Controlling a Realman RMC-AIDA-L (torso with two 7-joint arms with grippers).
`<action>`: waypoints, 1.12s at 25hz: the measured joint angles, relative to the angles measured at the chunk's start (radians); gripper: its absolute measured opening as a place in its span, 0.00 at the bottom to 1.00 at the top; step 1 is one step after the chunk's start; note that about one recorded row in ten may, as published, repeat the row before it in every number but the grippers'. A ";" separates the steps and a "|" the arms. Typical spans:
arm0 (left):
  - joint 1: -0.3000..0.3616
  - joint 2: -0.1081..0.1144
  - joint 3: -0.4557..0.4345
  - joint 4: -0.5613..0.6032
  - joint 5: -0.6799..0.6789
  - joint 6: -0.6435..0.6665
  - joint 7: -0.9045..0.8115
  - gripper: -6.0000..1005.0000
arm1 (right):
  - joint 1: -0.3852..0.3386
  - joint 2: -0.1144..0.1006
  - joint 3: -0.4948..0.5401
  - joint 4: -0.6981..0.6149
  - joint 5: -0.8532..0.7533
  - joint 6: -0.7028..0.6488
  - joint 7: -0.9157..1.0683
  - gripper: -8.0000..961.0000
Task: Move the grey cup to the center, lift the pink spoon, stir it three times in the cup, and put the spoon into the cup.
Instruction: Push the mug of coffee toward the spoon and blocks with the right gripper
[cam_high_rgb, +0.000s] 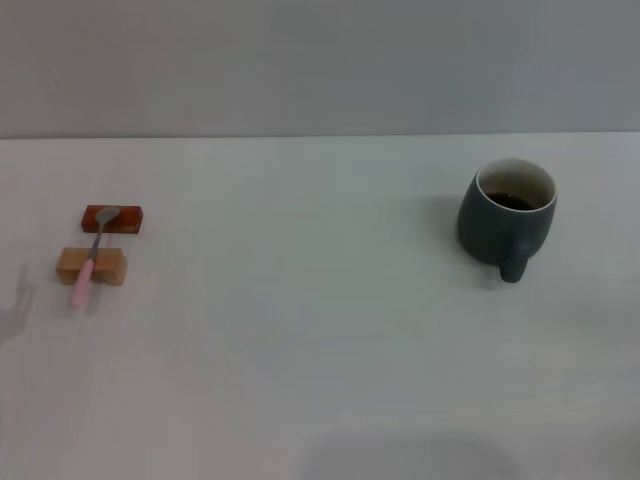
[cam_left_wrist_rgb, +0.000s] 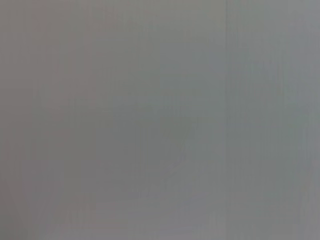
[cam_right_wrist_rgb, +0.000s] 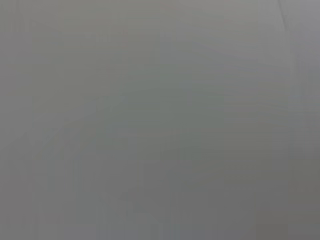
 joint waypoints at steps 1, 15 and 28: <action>0.000 0.000 0.000 0.000 0.000 0.000 0.000 0.85 | 0.010 -0.002 0.005 -0.005 0.000 0.023 0.000 0.01; -0.010 0.000 0.000 -0.013 0.002 0.000 0.001 0.85 | 0.167 -0.020 0.094 -0.116 0.000 0.350 0.000 0.01; -0.014 0.000 0.000 -0.014 0.002 0.000 -0.001 0.85 | 0.218 -0.040 0.092 -0.112 -0.009 0.496 0.000 0.01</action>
